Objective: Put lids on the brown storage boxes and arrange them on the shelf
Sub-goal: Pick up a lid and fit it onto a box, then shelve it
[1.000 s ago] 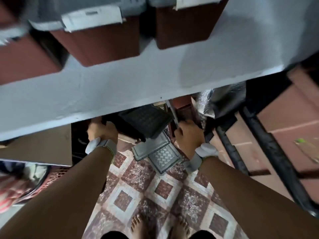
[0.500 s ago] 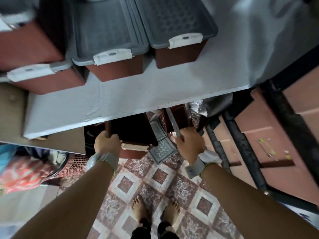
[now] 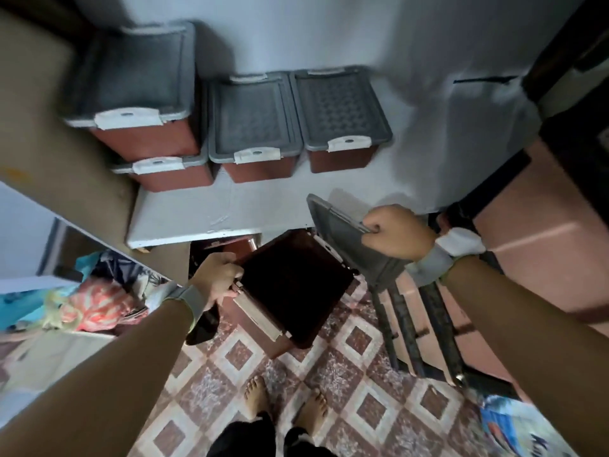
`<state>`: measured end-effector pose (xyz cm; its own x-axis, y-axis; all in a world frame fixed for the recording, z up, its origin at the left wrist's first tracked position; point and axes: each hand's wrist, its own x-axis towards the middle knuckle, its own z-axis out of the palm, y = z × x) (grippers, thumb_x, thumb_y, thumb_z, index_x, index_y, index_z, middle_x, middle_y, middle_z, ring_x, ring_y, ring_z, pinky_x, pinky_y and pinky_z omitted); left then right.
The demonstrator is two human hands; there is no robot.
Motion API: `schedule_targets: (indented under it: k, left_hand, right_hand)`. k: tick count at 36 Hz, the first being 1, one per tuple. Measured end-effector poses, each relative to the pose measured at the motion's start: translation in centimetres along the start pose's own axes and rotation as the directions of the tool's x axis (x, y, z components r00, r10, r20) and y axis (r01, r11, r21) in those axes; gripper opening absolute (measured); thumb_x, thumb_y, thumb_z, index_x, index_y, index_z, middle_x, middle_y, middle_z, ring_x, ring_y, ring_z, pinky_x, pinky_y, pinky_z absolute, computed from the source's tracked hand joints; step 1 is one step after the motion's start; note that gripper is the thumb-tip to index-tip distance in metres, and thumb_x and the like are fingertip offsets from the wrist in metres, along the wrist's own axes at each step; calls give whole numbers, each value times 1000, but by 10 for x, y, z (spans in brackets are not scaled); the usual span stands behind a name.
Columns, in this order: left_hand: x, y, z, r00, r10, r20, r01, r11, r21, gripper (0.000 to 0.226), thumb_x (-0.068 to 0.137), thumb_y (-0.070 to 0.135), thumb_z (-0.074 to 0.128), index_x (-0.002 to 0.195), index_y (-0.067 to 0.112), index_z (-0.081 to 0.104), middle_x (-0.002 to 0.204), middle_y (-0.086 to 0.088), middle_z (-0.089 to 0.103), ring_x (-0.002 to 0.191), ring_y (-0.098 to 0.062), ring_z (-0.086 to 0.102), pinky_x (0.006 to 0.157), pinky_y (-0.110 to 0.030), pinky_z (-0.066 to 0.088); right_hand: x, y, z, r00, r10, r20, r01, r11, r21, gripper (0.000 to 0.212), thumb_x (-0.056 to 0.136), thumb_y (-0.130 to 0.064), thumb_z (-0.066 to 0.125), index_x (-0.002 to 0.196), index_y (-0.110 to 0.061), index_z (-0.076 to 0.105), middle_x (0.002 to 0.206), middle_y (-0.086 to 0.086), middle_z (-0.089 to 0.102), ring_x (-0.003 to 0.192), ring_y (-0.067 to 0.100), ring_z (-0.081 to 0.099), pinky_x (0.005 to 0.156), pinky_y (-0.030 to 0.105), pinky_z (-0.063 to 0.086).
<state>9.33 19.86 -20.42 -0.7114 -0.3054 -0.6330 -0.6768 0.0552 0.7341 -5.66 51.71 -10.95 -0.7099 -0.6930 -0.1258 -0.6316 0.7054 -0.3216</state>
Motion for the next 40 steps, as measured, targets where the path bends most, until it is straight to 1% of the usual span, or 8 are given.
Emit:
schedule_targets:
  k: [5,12,17,22,26,31,37,40]
  left_hand:
    - [-23,36,-21,995,44,87,-56,989,136,26,91,-11,49,83,13,55,72,-8,50,46,-15,53,38,-19,47]
    - [-28,97,-66,984,104,143,-121,985,122,36,75,-19,43,70,17,44,64,-7,30,47,-17,33,42,-20,33]
    - [-11,126,-79,975,183,123,-202,965,166,37,76,-18,48,76,19,47,74,-13,44,51,-20,44,38,-22,38]
    - [18,137,-90,953,222,206,-243,966,85,32,88,-12,51,88,18,61,83,-7,60,66,-18,59,54,-24,55]
    - [37,145,-92,977,195,87,-198,980,32,36,85,-12,54,94,22,62,83,-1,56,62,-15,52,46,-21,49]
    - [52,149,-97,971,198,134,-207,977,57,41,82,-9,56,61,25,67,61,0,52,50,-11,46,49,-21,43]
    - [86,137,-105,973,226,-39,-225,974,20,20,86,2,71,106,5,68,70,-6,59,46,-10,45,45,-21,35]
    - [100,127,-105,939,280,-198,-272,960,66,32,79,7,80,110,6,73,87,-6,73,80,-20,69,77,-29,52]
  right_hand:
    - [-2,-9,-85,999,-25,-47,32,985,171,49,76,-8,63,57,-19,20,53,-4,21,50,7,24,53,29,21]
    - [9,-9,-182,981,113,-159,-48,930,364,48,72,-6,69,50,-20,29,50,-11,24,48,3,26,54,31,22]
    - [23,-13,-204,949,173,-263,-29,880,475,44,68,-7,68,49,-20,30,55,-4,24,55,9,25,55,31,19]
    - [39,-24,-207,918,246,-310,-34,830,557,37,61,-16,65,50,-18,29,59,2,24,61,18,25,56,29,21]
    - [56,-34,-209,904,299,-307,-53,789,612,36,61,-15,66,51,-22,32,59,4,26,61,19,26,59,31,23]
    - [68,-24,-190,866,435,-248,-99,634,767,29,70,1,64,58,-3,38,63,9,30,59,20,33,55,28,28]
    - [79,-8,-146,825,559,-79,-143,342,929,12,71,8,59,80,2,57,64,16,53,54,26,59,57,27,52]
    - [84,-3,-123,828,561,18,-175,227,958,16,71,6,58,86,0,57,78,21,53,63,33,59,59,33,54]
